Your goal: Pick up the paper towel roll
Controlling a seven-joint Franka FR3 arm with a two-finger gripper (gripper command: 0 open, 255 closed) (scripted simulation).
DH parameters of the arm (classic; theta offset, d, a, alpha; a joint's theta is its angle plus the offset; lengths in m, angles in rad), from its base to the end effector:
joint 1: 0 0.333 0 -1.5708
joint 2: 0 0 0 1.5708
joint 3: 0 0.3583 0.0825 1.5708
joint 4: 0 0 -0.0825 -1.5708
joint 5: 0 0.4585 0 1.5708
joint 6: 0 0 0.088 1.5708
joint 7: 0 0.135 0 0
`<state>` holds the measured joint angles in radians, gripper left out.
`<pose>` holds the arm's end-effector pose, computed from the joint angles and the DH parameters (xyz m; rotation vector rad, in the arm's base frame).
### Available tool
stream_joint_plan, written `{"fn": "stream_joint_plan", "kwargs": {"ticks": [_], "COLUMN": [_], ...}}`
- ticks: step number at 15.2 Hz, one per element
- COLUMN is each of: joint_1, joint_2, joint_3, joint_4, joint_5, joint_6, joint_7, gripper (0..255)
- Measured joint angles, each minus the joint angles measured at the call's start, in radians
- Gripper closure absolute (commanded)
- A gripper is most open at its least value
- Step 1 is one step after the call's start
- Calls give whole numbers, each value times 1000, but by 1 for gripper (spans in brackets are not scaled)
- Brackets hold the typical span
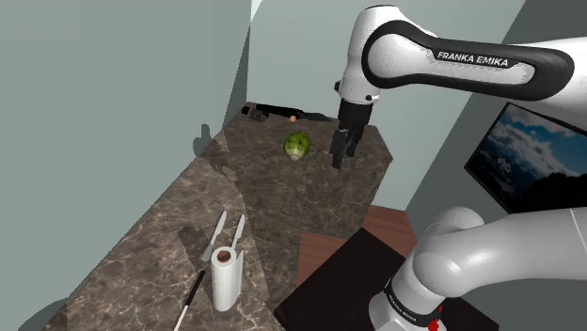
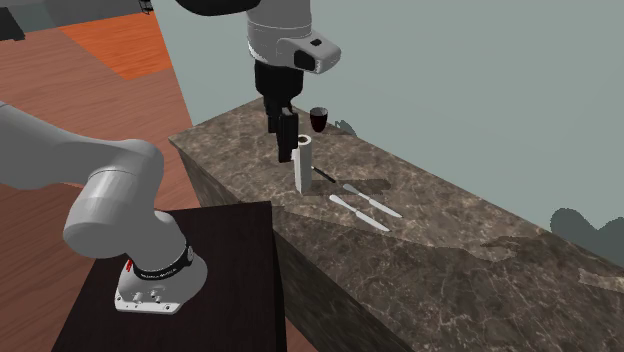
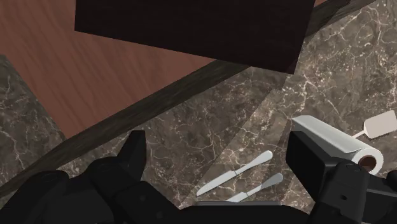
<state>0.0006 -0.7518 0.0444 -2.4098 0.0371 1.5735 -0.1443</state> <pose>0.3553 0.0234 0.5510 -3.1154 -0.2723 0.1321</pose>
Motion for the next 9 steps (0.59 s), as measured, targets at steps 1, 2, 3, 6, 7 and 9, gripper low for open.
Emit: {"fn": "stream_joint_plan", "kwargs": {"ticks": [1,2,3,6,7,9], "joint_1": [0,4,10,35,44,61], "joint_2": [0,4,3,26,31,64], "joint_3": [0,8,22,77,94,136], "joint_4": [0,-4,-19,-55,-63,-79], "joint_5": [0,5,14,48,59,80], "joint_6": [0,10,28,103,122,182], "joint_7": [0,7,19,67,83,118], "gripper": [0,0,0,0,0,0]}}
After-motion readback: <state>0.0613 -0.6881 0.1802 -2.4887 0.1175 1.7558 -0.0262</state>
